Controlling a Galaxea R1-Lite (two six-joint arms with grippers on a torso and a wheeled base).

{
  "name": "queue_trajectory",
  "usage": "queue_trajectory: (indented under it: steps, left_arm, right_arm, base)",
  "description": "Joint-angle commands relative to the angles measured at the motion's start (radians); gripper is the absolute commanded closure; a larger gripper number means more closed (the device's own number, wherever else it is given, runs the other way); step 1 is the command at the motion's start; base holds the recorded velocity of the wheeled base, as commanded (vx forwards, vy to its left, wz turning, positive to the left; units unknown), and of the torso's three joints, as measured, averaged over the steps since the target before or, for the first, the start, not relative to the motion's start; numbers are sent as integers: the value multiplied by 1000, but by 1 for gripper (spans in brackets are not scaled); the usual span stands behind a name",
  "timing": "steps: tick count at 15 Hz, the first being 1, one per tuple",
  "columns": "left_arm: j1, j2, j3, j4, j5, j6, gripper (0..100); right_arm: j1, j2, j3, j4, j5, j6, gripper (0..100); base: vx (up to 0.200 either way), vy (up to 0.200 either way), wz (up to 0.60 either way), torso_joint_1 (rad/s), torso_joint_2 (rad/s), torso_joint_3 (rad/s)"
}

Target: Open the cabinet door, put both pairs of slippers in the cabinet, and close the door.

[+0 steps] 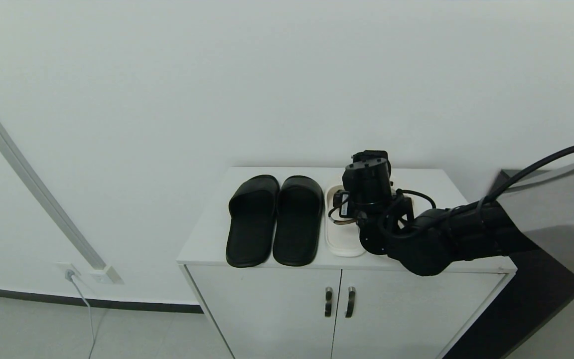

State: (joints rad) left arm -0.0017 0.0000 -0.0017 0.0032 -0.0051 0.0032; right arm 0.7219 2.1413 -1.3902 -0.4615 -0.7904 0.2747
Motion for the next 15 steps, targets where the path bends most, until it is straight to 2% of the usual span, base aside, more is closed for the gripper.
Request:
queue_trajectory:
  steps: [1, 5, 6, 13, 15]
  left_arm:
    - [0, 0, 0, 0, -1, 0, 100]
    - [0, 0, 0, 0, -1, 0, 100]
    - [0, 0, 0, 0, -1, 0, 100]
    - [0, 0, 0, 0, 1, 0, 100]
    - [0, 0, 0, 0, 1, -2, 100]
  right_arm:
    - [-12, 26, -30, 0, 0, 0, 0]
    - [-38, 51, -75, 0, 0, -2, 0]
    - [-41, 51, -75, 0, 0, -2, 100]
    - [-42, 32, -69, 1, -1, -6, 100]
    - [-35, -32, -15, 0, -1, -28, 100]
  base:
    - [0, 0, 0, 0, 0, 0]
    - [0, 0, 0, 0, 0, 0]
    - [0, 0, 0, 0, 0, 0]
    - [0, 0, 0, 0, 0, 0]
    - [0, 0, 0, 0, 0, 0]
